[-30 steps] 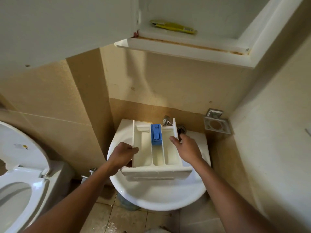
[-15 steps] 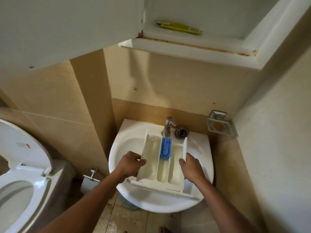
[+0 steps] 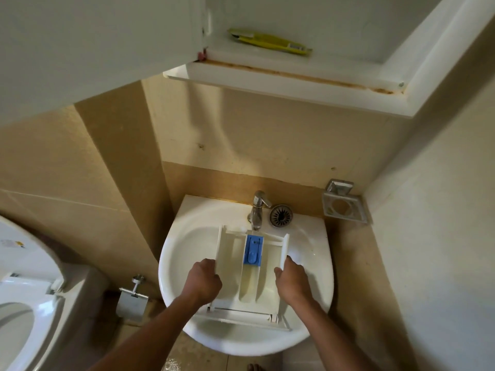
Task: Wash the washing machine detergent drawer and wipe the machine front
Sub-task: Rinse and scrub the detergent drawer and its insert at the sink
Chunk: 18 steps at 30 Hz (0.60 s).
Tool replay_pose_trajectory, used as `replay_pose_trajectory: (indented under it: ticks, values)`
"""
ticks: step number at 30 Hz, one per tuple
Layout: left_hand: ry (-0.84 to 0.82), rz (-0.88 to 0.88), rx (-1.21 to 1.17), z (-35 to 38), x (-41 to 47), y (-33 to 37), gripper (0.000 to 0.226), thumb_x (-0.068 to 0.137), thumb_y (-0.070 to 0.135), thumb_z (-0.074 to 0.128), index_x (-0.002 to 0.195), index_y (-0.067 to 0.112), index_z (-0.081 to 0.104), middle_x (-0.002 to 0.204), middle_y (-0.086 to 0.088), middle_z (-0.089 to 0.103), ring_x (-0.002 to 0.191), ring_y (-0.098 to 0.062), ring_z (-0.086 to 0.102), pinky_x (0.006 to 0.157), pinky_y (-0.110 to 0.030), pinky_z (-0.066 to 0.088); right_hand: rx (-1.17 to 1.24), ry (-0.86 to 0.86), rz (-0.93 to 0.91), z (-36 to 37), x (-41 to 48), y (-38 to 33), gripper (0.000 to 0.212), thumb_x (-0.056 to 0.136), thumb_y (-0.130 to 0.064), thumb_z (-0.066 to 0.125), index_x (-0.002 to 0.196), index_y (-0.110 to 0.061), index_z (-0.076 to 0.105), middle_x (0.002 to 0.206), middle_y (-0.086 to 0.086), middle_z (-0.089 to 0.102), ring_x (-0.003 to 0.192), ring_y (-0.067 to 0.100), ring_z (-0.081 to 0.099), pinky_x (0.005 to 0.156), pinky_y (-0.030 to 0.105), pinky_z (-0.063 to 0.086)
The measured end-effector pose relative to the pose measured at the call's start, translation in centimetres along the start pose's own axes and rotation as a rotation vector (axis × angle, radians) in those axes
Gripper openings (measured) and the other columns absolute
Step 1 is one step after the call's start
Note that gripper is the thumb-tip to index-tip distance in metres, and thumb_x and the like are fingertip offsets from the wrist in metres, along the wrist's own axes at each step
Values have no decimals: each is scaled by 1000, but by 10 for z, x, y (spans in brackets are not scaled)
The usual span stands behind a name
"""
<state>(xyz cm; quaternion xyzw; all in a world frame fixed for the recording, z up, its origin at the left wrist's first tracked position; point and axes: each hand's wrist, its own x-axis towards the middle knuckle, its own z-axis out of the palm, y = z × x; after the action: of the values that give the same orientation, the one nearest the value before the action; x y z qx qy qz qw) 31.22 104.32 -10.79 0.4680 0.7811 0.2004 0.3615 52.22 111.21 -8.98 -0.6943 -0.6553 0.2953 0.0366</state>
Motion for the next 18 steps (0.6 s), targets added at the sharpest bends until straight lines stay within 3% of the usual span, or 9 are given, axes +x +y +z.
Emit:
replay_pose_trajectory:
  ticks: [3,7,10,18]
  values:
    - [-19,-3,56,-2,5,-3,18,84,5,55,97,7,69,94,-7,70,82,-23,67,66,-24,55,-60,-22,-15,0,3,3,21,103,-26,47,113,-9,53,113,12,64,108,28,60,81,30,45]
    - [-32,-12,64,-1,9,-3,26,88,8,58,111,8,69,105,-7,71,89,-23,67,77,-26,57,-49,-39,5,-2,7,-1,21,102,-23,49,116,-9,55,114,12,64,108,30,63,86,33,52]
    - [-48,-23,73,-2,11,0,27,87,8,59,112,6,67,99,-4,65,88,-22,64,74,-25,53,-78,-54,10,-5,7,-1,20,101,-22,49,115,-9,55,114,11,65,107,29,64,88,34,53]
    - [-63,-76,97,-7,20,11,37,82,6,61,119,4,63,105,-7,64,93,-25,63,75,-27,53,-154,-121,48,-12,19,-8,19,99,-17,47,113,-6,54,115,12,62,104,28,63,75,28,47]
